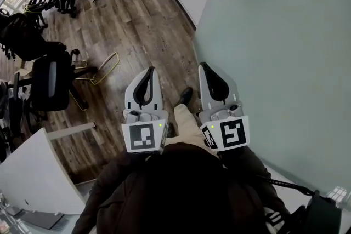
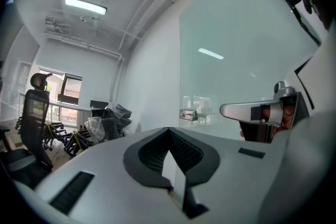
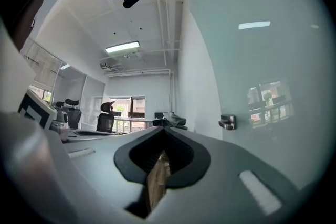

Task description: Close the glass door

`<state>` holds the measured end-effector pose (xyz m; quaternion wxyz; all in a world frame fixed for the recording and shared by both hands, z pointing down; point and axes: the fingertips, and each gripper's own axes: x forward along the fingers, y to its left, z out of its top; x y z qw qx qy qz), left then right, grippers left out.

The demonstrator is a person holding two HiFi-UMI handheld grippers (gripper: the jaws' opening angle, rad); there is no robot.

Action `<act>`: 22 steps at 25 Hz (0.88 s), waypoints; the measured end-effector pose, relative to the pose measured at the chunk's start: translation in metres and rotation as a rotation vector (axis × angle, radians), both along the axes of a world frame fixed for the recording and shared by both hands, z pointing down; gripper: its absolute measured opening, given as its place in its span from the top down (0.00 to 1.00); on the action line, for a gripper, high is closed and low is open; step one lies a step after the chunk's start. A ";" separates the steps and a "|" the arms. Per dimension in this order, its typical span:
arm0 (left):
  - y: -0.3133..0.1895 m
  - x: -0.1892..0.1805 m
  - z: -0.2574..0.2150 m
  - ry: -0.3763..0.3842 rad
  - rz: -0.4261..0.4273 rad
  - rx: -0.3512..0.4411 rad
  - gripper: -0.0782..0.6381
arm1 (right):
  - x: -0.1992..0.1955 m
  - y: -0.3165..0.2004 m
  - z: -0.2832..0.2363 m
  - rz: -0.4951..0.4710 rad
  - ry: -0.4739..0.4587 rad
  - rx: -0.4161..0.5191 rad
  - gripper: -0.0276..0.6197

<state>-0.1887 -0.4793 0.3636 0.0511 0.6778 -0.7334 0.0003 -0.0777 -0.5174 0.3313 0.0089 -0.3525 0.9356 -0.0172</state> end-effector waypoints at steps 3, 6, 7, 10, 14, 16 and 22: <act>-0.062 0.005 0.001 -0.023 0.049 -0.004 0.90 | -0.004 -0.057 -0.007 0.016 -0.007 0.048 0.95; -0.125 -0.002 -0.008 -0.032 0.032 0.019 0.90 | -0.011 -0.112 -0.011 0.019 -0.021 0.092 0.95; -0.144 -0.003 -0.012 -0.035 0.035 0.027 0.90 | -0.013 -0.130 -0.013 0.019 -0.028 0.093 0.95; -0.195 -0.004 -0.029 -0.055 0.056 0.051 0.90 | -0.018 -0.177 -0.019 0.014 -0.049 0.081 0.95; -0.243 -0.006 -0.040 -0.084 0.072 0.056 0.90 | -0.027 -0.217 -0.026 0.018 -0.053 0.077 0.95; -0.264 -0.007 -0.036 -0.082 0.101 0.063 0.90 | -0.034 -0.234 -0.023 0.030 -0.046 0.083 0.95; -0.319 -0.015 -0.031 -0.042 0.180 0.075 0.90 | -0.053 -0.269 -0.016 0.072 -0.023 0.074 0.95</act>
